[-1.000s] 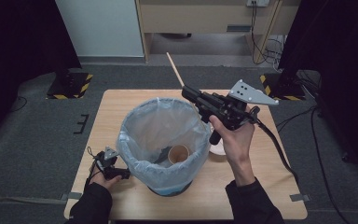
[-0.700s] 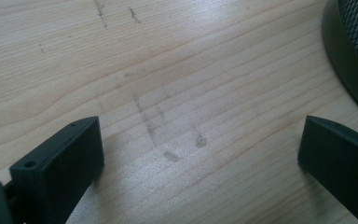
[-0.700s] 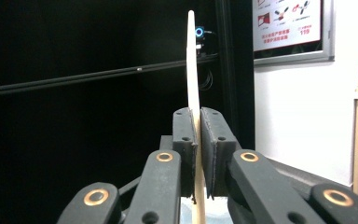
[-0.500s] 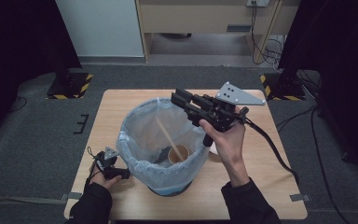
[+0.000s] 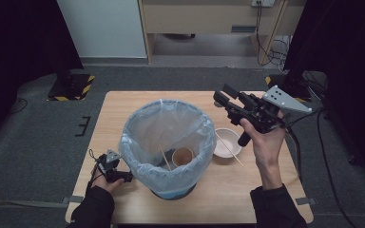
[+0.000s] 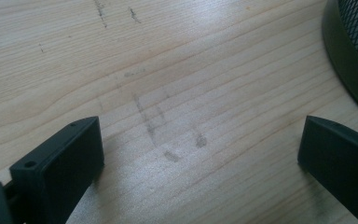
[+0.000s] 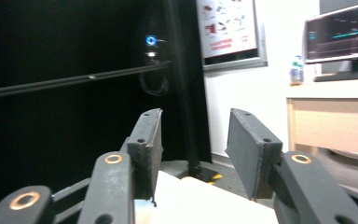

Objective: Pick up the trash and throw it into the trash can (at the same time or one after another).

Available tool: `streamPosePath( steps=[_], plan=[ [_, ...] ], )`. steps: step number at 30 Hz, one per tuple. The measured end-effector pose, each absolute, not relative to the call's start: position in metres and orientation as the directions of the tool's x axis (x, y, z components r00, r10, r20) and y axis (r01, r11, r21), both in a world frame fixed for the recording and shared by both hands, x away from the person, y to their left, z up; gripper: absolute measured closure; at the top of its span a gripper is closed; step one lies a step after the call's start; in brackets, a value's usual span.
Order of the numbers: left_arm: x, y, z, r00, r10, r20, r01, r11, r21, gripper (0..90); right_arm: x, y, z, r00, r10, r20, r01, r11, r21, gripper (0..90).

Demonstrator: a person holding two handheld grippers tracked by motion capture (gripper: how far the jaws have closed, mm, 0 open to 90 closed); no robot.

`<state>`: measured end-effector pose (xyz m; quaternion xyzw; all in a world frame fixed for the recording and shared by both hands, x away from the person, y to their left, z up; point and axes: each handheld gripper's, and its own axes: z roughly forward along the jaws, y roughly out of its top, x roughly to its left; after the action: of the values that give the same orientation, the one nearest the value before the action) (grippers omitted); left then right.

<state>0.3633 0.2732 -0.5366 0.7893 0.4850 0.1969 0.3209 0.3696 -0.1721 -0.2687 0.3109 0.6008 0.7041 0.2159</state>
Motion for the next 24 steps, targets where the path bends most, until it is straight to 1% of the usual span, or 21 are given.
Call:
streamPosePath(
  steps=[1,2,3,5,7,8,9,10,12,14,24],
  plan=[
    [0.363,0.273,-0.537,0.452,0.892,-0.001,0.639,-0.323,0.698,0.0,0.371,-0.175,-0.271,-0.707,0.684,0.181,0.073,-0.184,0.980,50.3],
    [0.363,0.273,-0.537,0.452,0.892,-0.001,0.639,-0.323,0.698,0.0,0.371,-0.175,-0.271,-0.707,0.684,0.181,0.073,-0.184,0.980,50.3],
    [0.363,0.273,-0.537,0.452,0.892,0.000,0.639,-0.324,0.697,0.0,0.374,-0.182,-0.279,-0.686,0.704,0.182,0.077,-0.179,0.981,44.8],
    [0.363,0.273,-0.537,0.452,0.892,0.000,0.639,-0.324,0.698,0.0,0.376,-0.185,-0.284,-0.675,0.717,0.176,0.079,-0.167,0.983,44.2],
    [0.363,0.273,-0.537,0.452,0.892,0.000,0.639,-0.324,0.698,0.0,0.382,-0.194,-0.300,-0.642,0.747,0.171,0.103,-0.137,0.985,44.0],
    [0.363,0.273,-0.537,0.452,0.892,-0.001,0.639,-0.323,0.698,0.0,0.382,-0.194,-0.300,-0.642,0.747,0.171,0.103,-0.137,0.985,44.0],
    [0.363,0.273,-0.537,0.452,0.892,0.000,0.639,-0.324,0.698,0.0,0.387,-0.200,-0.312,-0.629,0.758,0.174,0.122,-0.125,0.985,44.0],
    [0.363,0.273,-0.537,0.452,0.892,0.000,0.639,-0.324,0.698,0.0,0.387,-0.200,-0.312,-0.629,0.758,0.174,0.122,-0.125,0.985,44.0],
    [0.363,0.273,-0.537,0.452,0.892,0.000,0.639,-0.324,0.698,0.0,0.394,-0.207,-0.330,-0.605,0.776,0.180,0.152,-0.109,0.982,44.7],
    [0.363,0.273,-0.537,0.452,0.892,0.000,0.639,-0.324,0.698,0.0,0.397,-0.209,-0.335,-0.598,0.780,0.184,0.168,-0.102,0.981,45.1],
    [0.363,0.273,-0.537,0.452,0.892,-0.001,0.639,-0.324,0.698,0.0,0.414,-0.213,-0.373,-0.548,0.828,0.115,0.279,0.052,0.959,50.2]
  ],
)
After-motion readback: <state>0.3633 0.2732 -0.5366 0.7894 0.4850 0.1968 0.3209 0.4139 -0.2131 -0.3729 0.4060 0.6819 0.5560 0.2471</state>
